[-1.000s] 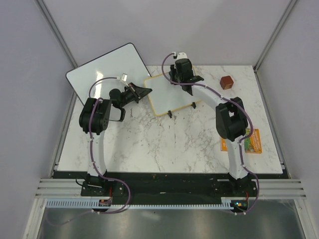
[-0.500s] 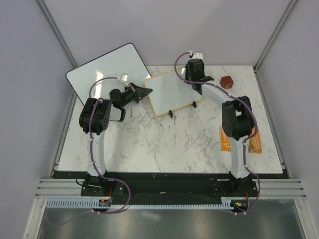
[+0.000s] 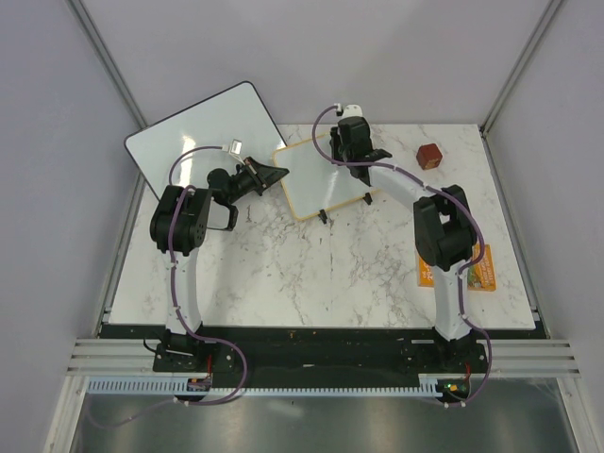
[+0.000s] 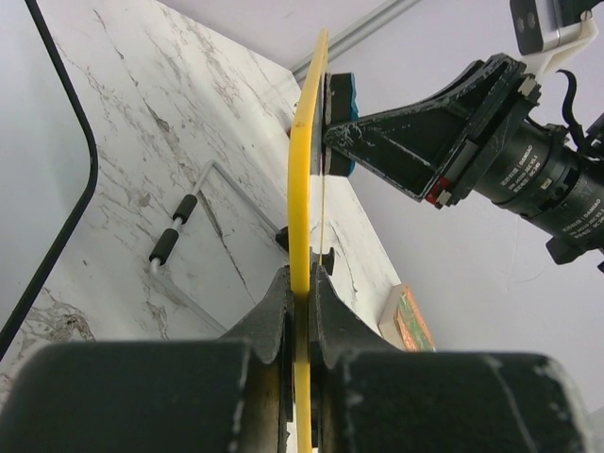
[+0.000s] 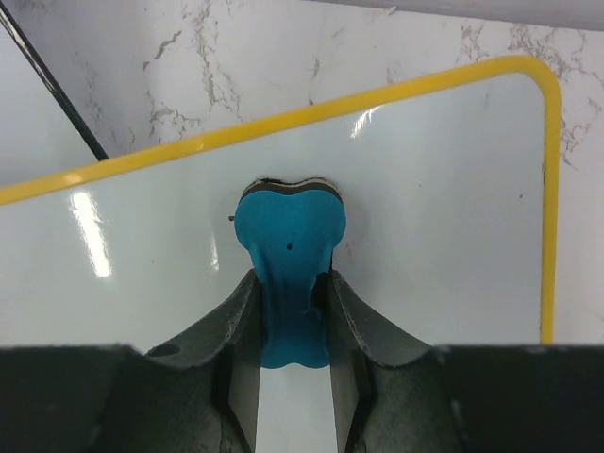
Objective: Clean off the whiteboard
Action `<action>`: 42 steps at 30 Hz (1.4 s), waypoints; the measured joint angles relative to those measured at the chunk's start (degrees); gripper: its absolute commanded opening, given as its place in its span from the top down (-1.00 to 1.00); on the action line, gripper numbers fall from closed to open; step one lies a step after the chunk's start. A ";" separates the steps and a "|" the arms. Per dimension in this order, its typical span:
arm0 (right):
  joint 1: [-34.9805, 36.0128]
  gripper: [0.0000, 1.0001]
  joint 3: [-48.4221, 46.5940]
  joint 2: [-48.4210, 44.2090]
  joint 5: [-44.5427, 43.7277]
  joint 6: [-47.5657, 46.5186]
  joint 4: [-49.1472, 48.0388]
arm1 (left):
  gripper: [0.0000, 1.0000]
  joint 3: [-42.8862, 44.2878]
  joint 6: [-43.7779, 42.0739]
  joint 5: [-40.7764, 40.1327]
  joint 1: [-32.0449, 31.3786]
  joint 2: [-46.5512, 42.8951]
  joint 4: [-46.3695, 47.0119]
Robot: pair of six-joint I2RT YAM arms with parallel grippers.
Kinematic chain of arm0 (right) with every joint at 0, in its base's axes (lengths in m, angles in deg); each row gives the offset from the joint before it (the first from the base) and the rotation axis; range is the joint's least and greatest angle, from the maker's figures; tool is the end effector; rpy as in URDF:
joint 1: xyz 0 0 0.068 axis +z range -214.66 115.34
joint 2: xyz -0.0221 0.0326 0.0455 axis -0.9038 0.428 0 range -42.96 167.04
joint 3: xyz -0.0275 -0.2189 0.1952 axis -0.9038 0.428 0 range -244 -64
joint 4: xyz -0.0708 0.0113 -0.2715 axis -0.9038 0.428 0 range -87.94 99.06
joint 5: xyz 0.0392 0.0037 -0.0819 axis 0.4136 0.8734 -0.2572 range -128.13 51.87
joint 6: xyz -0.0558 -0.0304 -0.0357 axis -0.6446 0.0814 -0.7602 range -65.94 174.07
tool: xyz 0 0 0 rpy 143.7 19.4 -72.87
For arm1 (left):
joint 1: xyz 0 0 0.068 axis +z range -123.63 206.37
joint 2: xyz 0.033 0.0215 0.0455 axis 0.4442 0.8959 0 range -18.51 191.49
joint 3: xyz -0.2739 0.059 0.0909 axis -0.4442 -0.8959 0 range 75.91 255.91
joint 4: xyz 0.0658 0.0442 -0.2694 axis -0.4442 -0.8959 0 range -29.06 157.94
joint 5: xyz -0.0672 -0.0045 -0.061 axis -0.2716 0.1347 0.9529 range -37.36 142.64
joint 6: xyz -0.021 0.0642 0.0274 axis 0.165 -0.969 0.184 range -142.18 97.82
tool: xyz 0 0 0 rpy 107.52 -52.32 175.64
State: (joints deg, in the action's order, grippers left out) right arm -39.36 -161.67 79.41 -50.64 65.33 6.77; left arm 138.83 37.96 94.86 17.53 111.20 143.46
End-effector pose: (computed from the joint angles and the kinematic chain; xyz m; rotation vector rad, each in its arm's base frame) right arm 0.5080 0.2257 0.2336 -0.1213 2.0713 0.1640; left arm 0.4683 -0.1140 0.1315 -0.0409 1.6460 -1.4688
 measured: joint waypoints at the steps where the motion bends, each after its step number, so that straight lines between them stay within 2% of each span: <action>1: 0.00 1.00 -0.87 0.35 -0.09 -0.07 0.24 | 0.96 -0.02 0.00 0.02 0.00 0.00 0.02; 15: -3.67 1.00 -8.46 4.70 -4.28 1.88 -0.09 | 0.96 -0.02 0.00 0.11 -0.02 0.00 0.04; 29: -4.37 1.00 -11.15 6.10 -0.83 2.82 -0.66 | 0.96 -0.63 0.00 0.11 -0.09 0.00 0.59; 42: -3.69 1.00 6.62 -1.16 1.22 5.68 -11.54 | 0.97 -1.14 0.00 -0.04 -0.15 -0.20 1.11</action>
State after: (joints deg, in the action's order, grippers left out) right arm -43.05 -155.05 78.25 -49.42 71.01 -4.77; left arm 137.69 37.96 94.81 17.38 111.01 144.58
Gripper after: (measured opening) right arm 0.356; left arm 0.056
